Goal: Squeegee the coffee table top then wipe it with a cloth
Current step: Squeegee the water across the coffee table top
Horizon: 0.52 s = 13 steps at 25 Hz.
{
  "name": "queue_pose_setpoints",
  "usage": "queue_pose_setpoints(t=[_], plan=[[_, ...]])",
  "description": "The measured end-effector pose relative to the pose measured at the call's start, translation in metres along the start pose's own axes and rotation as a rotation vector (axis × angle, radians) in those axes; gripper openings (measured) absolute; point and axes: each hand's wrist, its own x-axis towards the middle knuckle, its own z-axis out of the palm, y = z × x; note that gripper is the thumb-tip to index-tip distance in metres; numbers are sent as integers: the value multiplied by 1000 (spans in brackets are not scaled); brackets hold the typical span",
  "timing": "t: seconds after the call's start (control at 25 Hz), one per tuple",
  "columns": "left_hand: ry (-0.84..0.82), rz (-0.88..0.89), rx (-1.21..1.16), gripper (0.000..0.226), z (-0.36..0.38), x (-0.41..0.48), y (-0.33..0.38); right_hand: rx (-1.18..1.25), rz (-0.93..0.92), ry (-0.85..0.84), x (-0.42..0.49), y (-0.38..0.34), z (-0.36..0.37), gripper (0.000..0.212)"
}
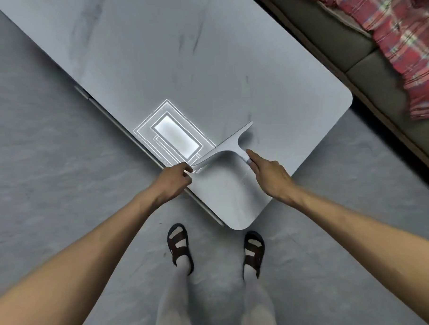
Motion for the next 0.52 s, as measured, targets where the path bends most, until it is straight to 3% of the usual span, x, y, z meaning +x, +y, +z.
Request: queue_pose_setpoints(t=[0.12,0.28,0.52], plan=[[102,-84,-36,36,0,-11,-25,51,-122,-34,58,-37,9,39],[227,-185,-152,34,28,-19,-38,-86,-282,-87,108,-57,31,41],[277,-256,-266,34,107,-12,-2,-340,-462,-235,71,56,24,47]])
